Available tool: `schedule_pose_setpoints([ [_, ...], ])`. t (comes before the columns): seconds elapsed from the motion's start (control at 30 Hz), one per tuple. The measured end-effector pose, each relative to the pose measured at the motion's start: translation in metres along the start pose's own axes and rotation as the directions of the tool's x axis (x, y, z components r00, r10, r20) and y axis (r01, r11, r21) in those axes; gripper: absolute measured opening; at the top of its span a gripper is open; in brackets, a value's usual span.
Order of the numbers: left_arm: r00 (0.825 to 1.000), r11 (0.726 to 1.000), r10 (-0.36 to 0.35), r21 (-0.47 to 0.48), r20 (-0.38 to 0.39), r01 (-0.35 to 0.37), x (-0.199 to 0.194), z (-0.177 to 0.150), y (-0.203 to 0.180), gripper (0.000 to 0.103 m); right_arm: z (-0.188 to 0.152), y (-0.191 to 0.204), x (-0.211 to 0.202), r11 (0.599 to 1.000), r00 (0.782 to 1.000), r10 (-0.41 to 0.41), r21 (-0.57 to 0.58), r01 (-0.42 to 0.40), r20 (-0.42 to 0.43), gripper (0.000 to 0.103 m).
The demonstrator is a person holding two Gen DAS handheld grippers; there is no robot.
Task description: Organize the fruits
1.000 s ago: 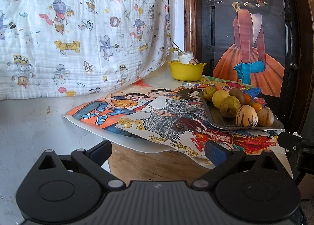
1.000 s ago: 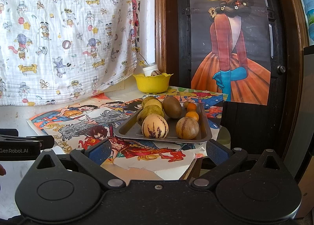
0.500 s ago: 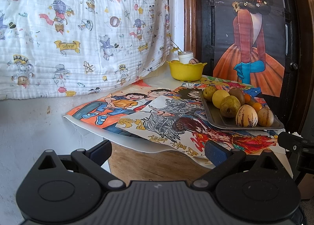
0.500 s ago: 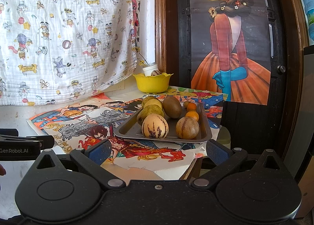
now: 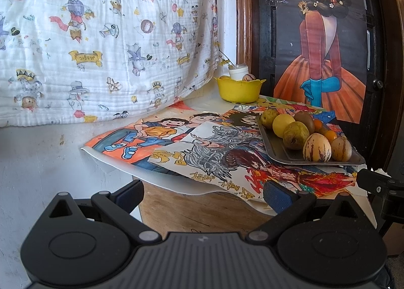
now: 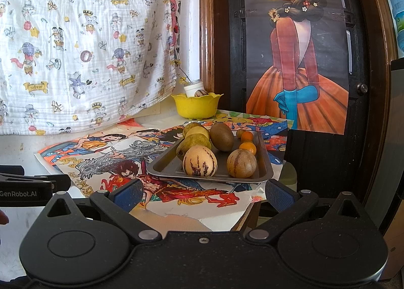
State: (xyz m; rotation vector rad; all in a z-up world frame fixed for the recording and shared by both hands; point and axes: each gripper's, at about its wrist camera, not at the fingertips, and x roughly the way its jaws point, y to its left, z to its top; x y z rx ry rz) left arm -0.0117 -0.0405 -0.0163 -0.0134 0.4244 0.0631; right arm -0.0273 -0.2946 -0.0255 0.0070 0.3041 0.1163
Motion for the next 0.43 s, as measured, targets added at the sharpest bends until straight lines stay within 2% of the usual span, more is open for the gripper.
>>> schedule_pose_setpoints([
  [0.13, 0.999, 1.0, 0.012, 0.009, -0.037, -0.011, 0.002, -0.0013, -0.0032, 0.103, 0.0001, -0.0001, -0.0001, 1.0, 1.0, 0.0, 0.0, 0.0, 0.0, 0.102],
  [0.43, 1.0, 1.0, -0.01, -0.003, -0.011, 0.01, -0.0018, 0.0007, 0.0008, 0.103, 0.0003, 0.0, 0.0, 1.0, 1.0, 0.0, 0.0, 0.0, 0.0, 0.102],
])
